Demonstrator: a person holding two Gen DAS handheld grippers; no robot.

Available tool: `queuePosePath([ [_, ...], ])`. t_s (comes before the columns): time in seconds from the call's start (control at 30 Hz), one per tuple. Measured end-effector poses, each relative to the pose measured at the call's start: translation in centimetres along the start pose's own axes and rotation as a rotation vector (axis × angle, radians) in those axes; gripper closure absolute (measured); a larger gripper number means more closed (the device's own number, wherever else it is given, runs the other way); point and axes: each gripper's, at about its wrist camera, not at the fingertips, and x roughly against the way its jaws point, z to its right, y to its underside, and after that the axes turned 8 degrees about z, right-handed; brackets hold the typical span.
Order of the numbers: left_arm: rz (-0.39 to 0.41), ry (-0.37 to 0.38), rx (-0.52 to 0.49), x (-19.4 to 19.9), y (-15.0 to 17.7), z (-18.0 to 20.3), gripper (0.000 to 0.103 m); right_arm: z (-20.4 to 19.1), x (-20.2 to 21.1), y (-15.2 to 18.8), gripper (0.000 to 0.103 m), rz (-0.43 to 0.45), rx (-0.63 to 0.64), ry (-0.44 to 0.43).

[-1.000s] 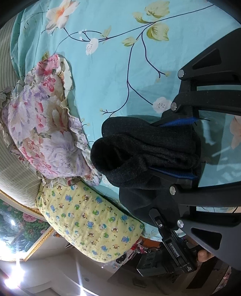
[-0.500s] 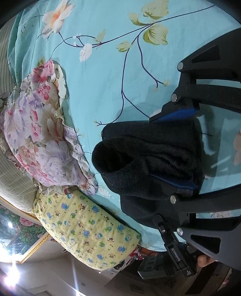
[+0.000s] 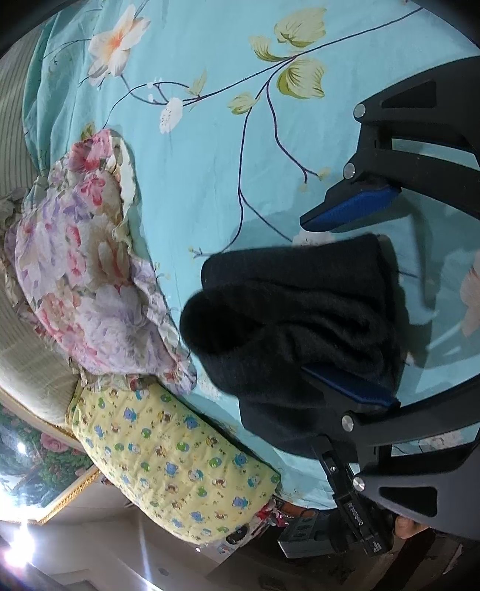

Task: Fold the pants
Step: 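Open both grippers and release the folded bundle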

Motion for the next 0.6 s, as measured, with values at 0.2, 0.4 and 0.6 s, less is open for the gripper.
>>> queuePosePath([
  [0.2, 0.029, -0.035, -0.005, 1.7, 0.8, 0.1, 0.024, -1.7, 1.2, 0.6, 0.018, 0.023, 0.059, 0.006],
  [0.4, 0.044, -0.067, -0.051, 3.1, 1.7, 0.7, 0.023, -2.3, 2.5, 1.0, 0.018, 0.045, 0.097, 0.021],
  [0.6, 0.054, -0.087, -0.085, 4.0, 2.6, 1.3, 0.022, -2.9, 3.8, 1.8, 0.017, 0.073, 0.142, 0.051],
])
